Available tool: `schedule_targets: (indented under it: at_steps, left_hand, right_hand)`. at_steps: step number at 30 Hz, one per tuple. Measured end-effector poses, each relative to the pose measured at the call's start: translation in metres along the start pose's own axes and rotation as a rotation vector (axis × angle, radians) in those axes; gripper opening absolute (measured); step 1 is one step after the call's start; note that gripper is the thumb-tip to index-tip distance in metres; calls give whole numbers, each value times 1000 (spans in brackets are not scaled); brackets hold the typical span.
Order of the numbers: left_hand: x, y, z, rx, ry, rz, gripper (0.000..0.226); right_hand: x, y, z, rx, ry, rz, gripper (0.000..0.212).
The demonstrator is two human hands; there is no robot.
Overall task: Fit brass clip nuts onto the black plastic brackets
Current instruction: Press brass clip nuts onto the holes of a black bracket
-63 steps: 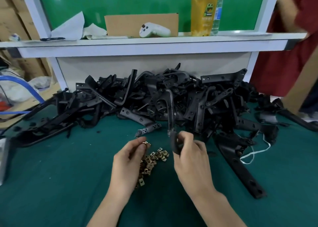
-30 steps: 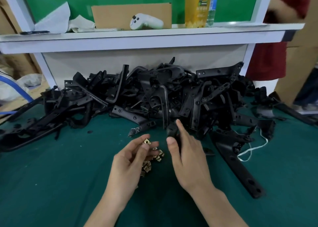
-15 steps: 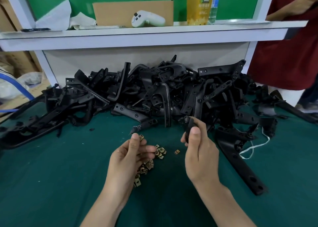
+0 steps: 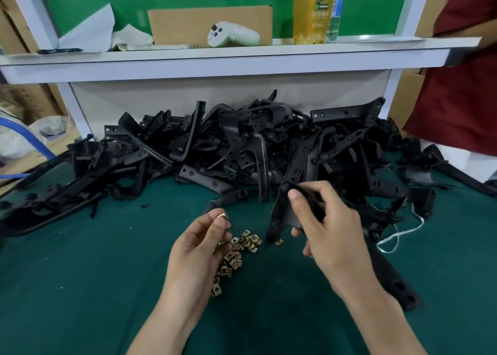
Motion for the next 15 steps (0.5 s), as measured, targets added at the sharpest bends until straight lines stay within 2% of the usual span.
schedule_targets:
  at_steps: [6,15]
  left_hand:
    - [2,7,-3,-88,3,-33,27]
    - [3,11,-6,-121,-27,-65,29]
  right_hand:
    - [2,23,11,230,22,-155,32]
    - [2,24,15,226,22,-111,42]
Point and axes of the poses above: each hand's wrist, its own x-axis away from the middle knuckle, its own y-axis out of the palm, z = x × y, the point moved 7 cm from there along -x, towards the middle knuckle, and after that the axes turned 6 degrees about -z, right-handed, at the moved point
